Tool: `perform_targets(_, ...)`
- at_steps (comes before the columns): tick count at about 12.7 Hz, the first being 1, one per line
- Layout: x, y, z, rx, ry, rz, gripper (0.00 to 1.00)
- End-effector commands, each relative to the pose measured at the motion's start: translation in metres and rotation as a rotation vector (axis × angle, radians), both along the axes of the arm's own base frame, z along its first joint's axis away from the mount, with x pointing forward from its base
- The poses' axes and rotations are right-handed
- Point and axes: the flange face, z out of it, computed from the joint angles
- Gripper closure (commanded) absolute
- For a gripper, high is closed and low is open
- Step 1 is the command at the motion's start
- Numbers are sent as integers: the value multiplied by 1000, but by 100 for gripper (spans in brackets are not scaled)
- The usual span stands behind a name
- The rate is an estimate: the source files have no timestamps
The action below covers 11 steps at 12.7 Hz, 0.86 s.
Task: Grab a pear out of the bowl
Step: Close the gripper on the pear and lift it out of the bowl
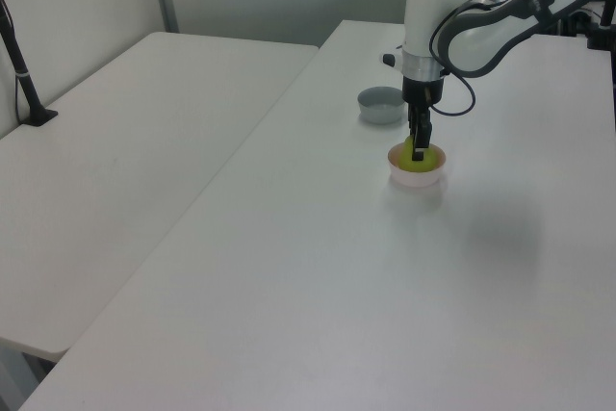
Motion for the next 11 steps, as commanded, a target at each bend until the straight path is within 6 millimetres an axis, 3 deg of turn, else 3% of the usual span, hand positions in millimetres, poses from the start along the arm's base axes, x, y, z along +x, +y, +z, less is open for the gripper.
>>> perform_targets(1,-3,-5,34,17,-17,-32,100)
perform_targets(4,-1,-8,62,19,7,-40,100)
perform_targets(8,-2,-18,121,23,62,-95,100)
perform_targets(11,-14,-34,169,28,79,-119,100)
